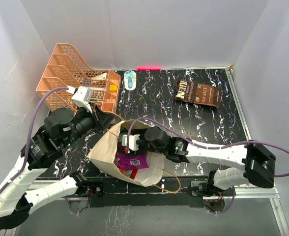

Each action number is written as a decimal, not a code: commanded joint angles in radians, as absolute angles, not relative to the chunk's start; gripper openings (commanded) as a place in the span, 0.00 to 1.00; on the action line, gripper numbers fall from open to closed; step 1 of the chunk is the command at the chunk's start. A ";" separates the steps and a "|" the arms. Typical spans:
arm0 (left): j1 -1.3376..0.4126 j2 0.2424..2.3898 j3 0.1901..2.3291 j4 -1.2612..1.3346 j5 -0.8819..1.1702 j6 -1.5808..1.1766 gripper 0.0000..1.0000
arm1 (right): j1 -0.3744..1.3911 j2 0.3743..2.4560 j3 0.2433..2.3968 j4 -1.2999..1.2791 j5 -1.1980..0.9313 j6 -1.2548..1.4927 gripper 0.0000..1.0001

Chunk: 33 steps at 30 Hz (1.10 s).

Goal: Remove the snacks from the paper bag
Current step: Take out the snack from the paper bag.

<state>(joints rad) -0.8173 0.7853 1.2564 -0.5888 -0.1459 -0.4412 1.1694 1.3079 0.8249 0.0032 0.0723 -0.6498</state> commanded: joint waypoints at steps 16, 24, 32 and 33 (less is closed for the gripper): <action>-0.815 0.811 1.263 -0.558 -0.167 -0.394 0.00 | 1.107 1.548 0.984 0.045 0.017 -0.759 0.51; -0.815 0.779 1.224 -0.548 -0.200 -0.454 0.00 | 1.109 1.523 1.006 0.011 0.000 -0.682 0.12; -0.814 0.782 1.231 -0.573 -0.269 -0.472 0.00 | 1.108 1.327 0.961 -0.005 -0.069 -0.565 0.07; -0.814 0.780 1.231 -0.576 -0.275 -0.474 0.00 | 1.109 1.308 0.961 -0.016 -0.078 -0.551 0.07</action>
<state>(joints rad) -0.8173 0.7845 1.2255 -0.5663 -0.2237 -0.4595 1.1099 1.4246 0.9501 -0.0650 -0.0242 -0.6350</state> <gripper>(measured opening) 0.007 0.184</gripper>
